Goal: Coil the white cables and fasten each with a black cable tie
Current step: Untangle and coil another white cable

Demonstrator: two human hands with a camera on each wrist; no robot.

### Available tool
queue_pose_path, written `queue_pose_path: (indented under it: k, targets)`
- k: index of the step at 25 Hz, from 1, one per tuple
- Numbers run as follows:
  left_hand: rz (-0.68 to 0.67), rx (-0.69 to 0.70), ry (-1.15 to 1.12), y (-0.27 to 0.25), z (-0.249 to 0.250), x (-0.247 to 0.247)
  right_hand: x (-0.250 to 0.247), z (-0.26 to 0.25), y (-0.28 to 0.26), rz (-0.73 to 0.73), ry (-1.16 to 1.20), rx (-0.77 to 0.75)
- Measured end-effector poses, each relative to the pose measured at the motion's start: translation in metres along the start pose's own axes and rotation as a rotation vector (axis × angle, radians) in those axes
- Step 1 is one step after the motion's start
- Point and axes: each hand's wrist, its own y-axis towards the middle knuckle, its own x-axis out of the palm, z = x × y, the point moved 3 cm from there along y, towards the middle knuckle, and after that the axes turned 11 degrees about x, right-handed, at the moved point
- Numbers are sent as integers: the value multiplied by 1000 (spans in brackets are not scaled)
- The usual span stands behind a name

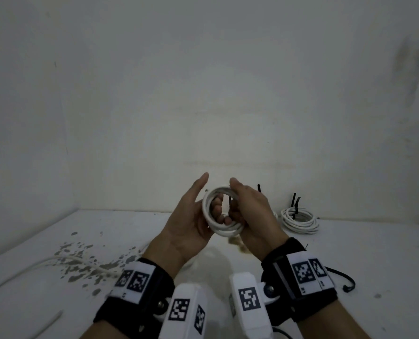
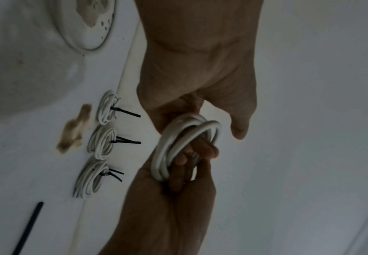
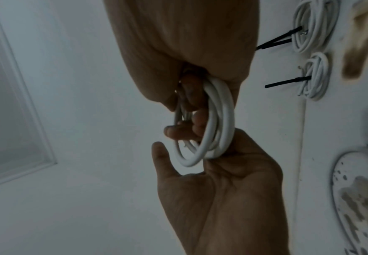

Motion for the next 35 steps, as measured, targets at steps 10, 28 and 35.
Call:
queue_pose_path:
  k: [10, 28, 35]
  targets:
    - [296, 200, 326, 0, 4, -1, -4, -4, -5, -301, -146, -21]
    - [49, -163, 496, 1, -33, -18, -34, 35, 3, -195, -523, 30]
    - [218, -83, 530, -4, -81, 3, -84, 24, -14, -159, -663, 137]
